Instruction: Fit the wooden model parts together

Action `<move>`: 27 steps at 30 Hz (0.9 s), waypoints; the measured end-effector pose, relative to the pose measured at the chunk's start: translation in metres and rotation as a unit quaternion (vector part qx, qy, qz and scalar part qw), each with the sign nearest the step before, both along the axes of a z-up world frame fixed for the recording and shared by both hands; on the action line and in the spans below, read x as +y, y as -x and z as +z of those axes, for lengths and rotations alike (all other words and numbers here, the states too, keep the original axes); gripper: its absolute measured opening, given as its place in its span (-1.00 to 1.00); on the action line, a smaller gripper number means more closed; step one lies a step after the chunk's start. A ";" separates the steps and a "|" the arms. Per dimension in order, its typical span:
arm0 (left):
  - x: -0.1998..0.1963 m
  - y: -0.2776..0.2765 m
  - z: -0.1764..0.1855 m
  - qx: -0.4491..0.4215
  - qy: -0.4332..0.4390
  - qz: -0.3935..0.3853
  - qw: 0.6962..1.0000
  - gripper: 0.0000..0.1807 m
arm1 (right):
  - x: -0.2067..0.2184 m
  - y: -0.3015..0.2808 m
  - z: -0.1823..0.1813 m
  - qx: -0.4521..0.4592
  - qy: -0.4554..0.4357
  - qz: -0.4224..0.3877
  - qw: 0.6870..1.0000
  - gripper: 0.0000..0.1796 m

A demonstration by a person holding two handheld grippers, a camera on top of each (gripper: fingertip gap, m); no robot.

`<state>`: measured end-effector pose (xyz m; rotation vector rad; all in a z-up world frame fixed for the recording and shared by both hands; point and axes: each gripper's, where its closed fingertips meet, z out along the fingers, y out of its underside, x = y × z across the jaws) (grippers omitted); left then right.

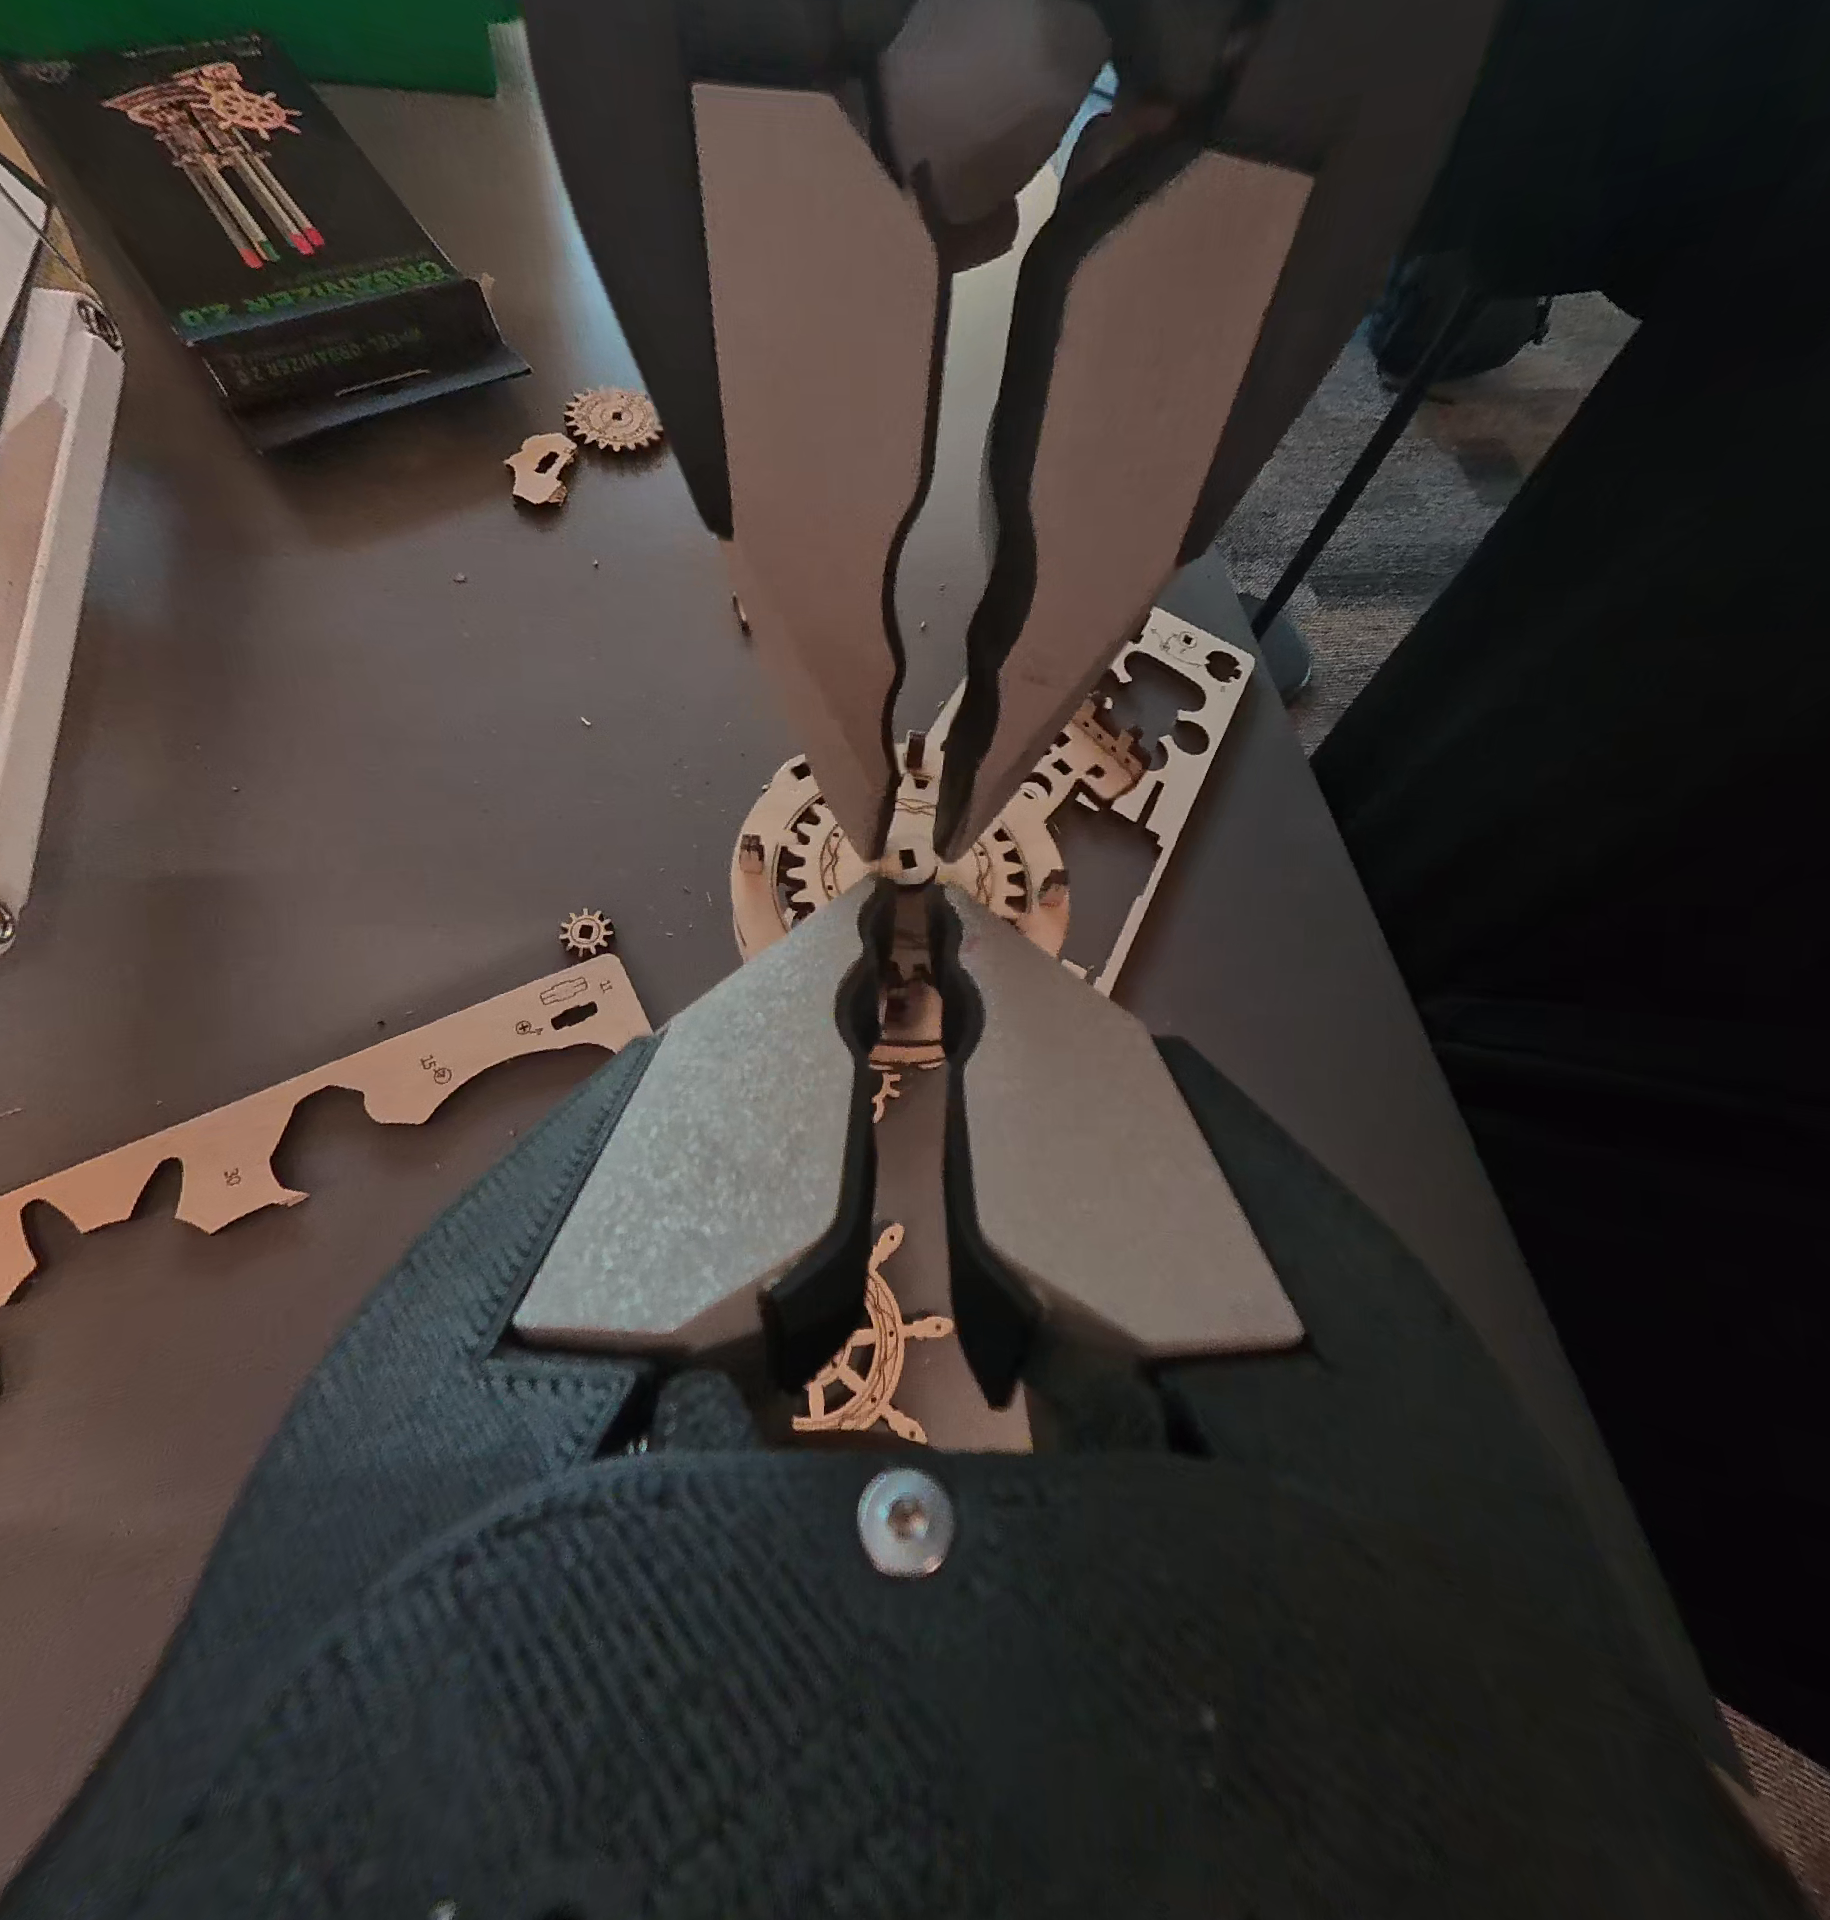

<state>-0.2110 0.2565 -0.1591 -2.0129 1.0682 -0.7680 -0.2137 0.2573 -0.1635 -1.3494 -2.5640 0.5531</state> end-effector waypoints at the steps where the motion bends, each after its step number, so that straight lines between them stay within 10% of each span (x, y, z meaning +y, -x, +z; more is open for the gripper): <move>1: 0.000 0.000 0.000 0.001 -0.001 0.000 1.000 -0.95 | 0.000 0.000 0.000 0.000 -0.002 0.002 1.000 -0.91; 27: 0.000 0.000 0.000 0.009 0.000 0.006 1.000 -0.89 | 0.000 0.002 0.002 0.000 0.010 0.006 1.000 -0.90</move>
